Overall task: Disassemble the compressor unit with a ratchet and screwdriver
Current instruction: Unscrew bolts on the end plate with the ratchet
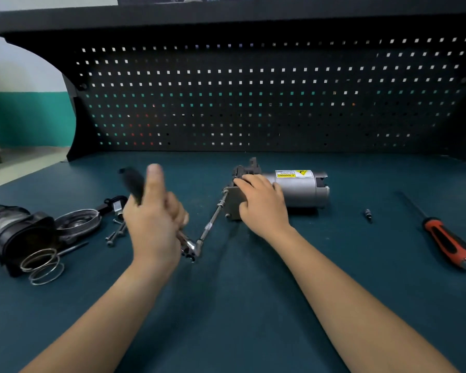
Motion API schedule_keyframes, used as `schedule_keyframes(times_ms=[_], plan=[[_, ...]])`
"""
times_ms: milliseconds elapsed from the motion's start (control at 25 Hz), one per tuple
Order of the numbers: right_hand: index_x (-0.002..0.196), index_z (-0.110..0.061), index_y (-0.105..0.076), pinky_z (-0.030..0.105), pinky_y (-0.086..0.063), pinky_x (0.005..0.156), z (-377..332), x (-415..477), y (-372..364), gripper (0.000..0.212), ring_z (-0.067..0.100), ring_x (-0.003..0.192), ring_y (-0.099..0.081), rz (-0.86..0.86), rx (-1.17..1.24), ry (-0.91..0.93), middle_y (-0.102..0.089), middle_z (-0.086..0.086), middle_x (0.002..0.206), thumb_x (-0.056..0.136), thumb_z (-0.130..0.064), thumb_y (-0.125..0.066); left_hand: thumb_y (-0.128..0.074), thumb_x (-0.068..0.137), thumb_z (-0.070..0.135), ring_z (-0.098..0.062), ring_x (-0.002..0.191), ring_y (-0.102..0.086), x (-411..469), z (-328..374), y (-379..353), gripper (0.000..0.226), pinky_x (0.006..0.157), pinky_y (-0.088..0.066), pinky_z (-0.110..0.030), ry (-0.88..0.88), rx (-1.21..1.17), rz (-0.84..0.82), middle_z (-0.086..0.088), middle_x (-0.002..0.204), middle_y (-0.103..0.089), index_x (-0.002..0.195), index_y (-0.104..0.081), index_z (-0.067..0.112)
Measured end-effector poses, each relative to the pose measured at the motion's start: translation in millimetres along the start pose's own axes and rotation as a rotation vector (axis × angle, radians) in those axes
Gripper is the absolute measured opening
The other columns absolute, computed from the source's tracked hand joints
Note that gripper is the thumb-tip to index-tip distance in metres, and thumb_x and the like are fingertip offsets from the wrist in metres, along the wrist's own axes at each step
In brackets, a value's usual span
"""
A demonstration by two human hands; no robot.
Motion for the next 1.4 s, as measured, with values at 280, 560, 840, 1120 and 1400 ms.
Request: schedule_keyframes(times_ms=[280,560,840,1120,1400], plan=[[0.135,-0.017,-0.047,0.033,-0.018,0.107,2,2,-5,0.047,0.017,0.131,-0.03,0.113,0.119,0.047,-0.045,0.0,0.135,0.089,-0.021,-0.051,-0.062,0.073,0.043,0.002,0.044,-0.03,-29,-10,-12,0.029,0.045,-0.024,-0.007,-0.564,0.657,-0.581,0.014,0.049,-0.039,0.062,-0.04,0.028],[0.13,-0.018,-0.053,0.035,-0.017,0.108,2,1,-8,0.045,0.016,0.129,-0.033,0.163,0.204,0.013,-0.048,-0.003,0.131,0.089,-0.037,-0.054,-0.061,0.072,0.05,-0.002,0.032,-0.026,-6,-2,4,0.03,0.038,-0.025,-0.013,-0.207,0.232,-0.25,0.012,0.035,-0.032,0.051,-0.047,0.032],[0.128,-0.015,-0.056,0.031,-0.028,0.101,-2,-1,-7,0.046,0.017,0.125,-0.037,0.195,0.201,0.003,-0.051,0.0,0.127,0.088,-0.037,-0.058,-0.051,0.085,0.037,-0.008,0.032,-0.018,3,4,-7,0.038,0.038,-0.021,-0.017,-0.143,0.033,-0.091,0.013,0.036,-0.024,0.055,-0.033,0.022],[0.124,-0.01,-0.059,0.031,-0.035,0.097,0,-12,3,0.044,0.023,0.123,-0.041,0.201,0.223,0.025,-0.055,0.006,0.124,0.082,-0.021,-0.061,-0.06,0.072,0.043,0.0,0.038,-0.031,-27,-1,-26,0.023,0.041,-0.028,-0.016,-0.334,0.261,-0.382,0.008,0.041,-0.041,0.054,-0.051,0.031],[0.127,-0.011,-0.057,0.031,-0.035,0.097,0,0,0,0.047,0.023,0.121,-0.04,0.134,0.228,0.058,-0.052,0.007,0.125,0.08,-0.016,-0.06,-0.055,0.081,0.053,-0.018,0.04,-0.034,-35,-21,-29,0.059,0.038,-0.032,-0.02,-0.783,0.892,-0.976,-0.004,0.046,-0.045,0.063,-0.061,-0.002]])
Point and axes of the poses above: each hand's wrist, its own x-axis towards the middle knuckle, its own y-axis out of the back of the hand, z = x × y, the point moved 2 cm from there along x, towards the middle knuckle
